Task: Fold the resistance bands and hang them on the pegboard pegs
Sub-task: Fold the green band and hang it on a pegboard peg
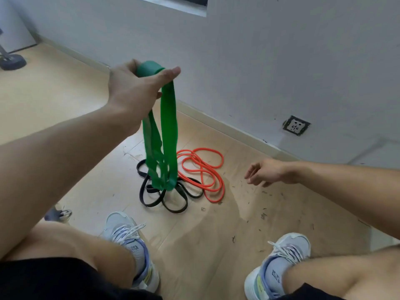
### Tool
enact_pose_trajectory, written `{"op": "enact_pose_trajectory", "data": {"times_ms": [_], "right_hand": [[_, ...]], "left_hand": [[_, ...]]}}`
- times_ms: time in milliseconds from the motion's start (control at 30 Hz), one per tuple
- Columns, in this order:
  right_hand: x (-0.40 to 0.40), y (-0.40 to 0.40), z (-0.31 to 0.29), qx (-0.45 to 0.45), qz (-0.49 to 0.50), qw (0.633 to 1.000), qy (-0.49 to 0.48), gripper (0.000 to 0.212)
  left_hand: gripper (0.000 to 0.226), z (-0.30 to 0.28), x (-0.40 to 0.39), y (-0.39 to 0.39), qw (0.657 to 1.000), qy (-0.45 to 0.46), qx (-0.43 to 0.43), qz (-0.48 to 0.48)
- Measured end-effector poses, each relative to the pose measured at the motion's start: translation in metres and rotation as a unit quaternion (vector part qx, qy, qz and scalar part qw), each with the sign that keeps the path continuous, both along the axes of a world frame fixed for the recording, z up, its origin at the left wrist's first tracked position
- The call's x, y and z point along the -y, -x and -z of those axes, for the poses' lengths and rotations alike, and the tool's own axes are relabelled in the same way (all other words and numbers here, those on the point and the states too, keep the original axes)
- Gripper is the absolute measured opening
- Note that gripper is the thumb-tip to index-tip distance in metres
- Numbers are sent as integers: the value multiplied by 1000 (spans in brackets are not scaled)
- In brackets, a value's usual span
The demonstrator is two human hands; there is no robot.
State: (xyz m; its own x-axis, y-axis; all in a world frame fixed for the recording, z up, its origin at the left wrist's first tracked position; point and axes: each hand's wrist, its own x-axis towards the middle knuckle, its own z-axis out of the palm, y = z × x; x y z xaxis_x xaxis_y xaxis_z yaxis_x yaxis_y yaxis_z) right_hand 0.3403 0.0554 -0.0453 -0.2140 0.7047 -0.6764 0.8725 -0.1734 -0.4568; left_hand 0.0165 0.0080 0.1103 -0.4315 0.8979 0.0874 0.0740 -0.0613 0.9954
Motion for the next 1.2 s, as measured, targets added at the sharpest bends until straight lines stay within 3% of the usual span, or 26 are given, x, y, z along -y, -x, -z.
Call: {"op": "enact_pose_trajectory", "data": {"times_ms": [200, 467, 600, 667, 767, 867, 1000, 1200], "right_hand": [[6, 39, -15, -97, -22, 990, -99, 38], [9, 81, -40, -153, -72, 964, -204, 102], [14, 83, -41, -153, -105, 964, -190, 123], [18, 85, -41, -158, -110, 964, -186, 116], [23, 87, -45, -162, -94, 963, -195, 71], [23, 87, -50, -204, -69, 967, -133, 36], [25, 90, -47, -219, -86, 970, -65, 20], [29, 92, -39, -214, -138, 966, -38, 28]], "left_hand": [[44, -1, 6, -1, 995, 12, -101, 15], [50, 2, 8, 0, 992, 6, -97, 85], [41, 0, 11, -8, 987, 3, -90, 137], [37, -3, 12, -13, 983, -1, -91, 157], [34, -5, 14, -22, 980, -8, -88, 180], [36, -8, 14, -29, 977, -18, -81, 198], [46, -8, 11, -36, 975, -13, -39, 218], [47, -3, 8, -33, 986, 1, -23, 168]]}}
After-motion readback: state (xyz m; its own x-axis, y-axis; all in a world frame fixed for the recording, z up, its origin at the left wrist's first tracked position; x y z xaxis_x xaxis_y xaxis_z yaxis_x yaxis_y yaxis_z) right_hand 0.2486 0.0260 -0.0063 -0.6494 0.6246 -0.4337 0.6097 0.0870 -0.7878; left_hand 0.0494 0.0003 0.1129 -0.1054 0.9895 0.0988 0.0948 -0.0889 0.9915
